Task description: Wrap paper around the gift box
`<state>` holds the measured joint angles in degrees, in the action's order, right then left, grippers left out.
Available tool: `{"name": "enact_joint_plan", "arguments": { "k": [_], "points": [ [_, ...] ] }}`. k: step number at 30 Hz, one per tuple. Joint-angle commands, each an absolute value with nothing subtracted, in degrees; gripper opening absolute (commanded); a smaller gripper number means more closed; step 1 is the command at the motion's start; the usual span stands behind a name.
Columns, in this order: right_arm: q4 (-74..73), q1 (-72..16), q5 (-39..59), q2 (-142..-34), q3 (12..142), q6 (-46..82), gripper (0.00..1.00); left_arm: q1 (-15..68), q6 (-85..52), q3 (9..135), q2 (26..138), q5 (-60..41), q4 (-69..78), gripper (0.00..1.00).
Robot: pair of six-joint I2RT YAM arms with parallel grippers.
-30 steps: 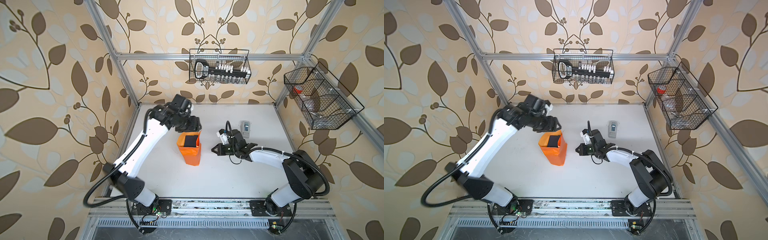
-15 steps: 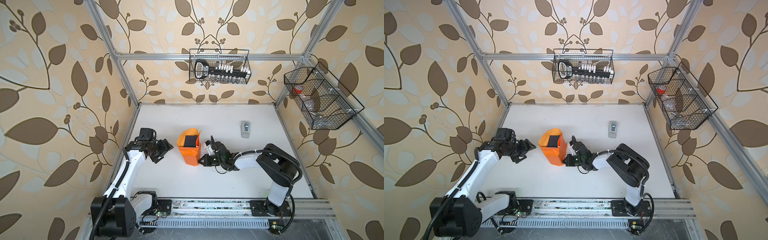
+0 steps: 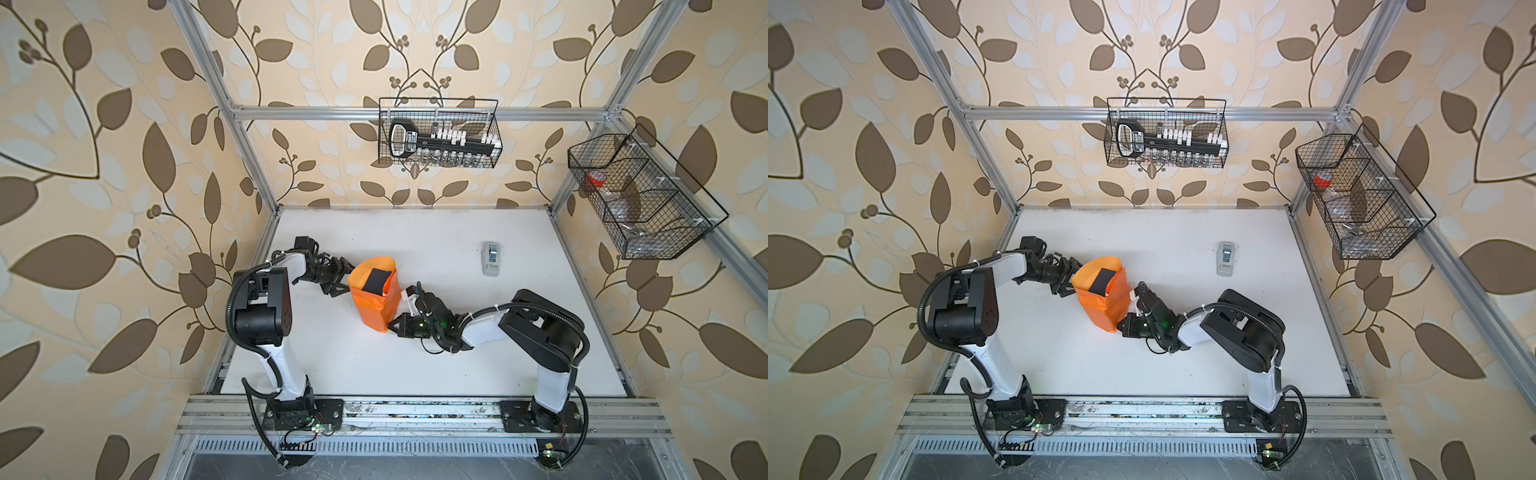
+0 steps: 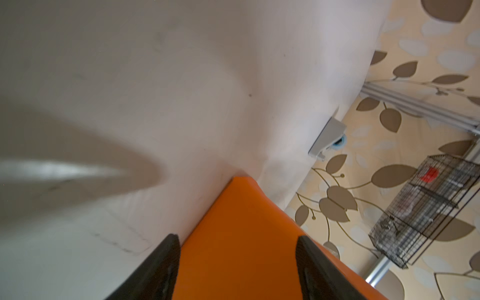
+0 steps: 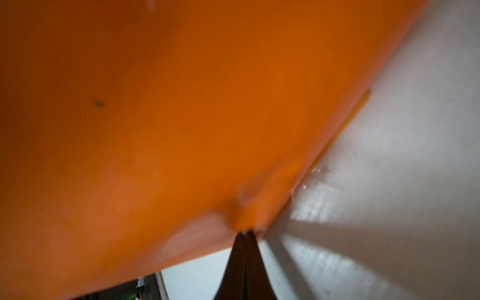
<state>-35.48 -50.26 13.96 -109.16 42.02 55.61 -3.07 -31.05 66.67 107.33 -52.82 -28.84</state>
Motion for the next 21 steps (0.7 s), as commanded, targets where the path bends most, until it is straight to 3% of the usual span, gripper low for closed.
{"name": "enact_joint_plan", "arguments": {
  "k": [1, 14, 21],
  "points": [
    [-39.5, -50.3, 11.3, -110.1, 39.1, 58.1, 0.00, 2.2, -25.8, 72.2, 110.3, -60.1, -32.6, 0.71],
    [-44.4, -47.9, 9.0, -104.8, 29.5, 60.5, 0.01, 13.1, -21.0, 88.1, 124.2, -66.7, -41.2, 0.71],
    [-42.7, -44.2, 7.5, -95.0, 20.0, 59.0, 0.04, 17.6, -25.1, 92.1, 127.4, -66.4, -38.6, 0.72]
  ]
}}
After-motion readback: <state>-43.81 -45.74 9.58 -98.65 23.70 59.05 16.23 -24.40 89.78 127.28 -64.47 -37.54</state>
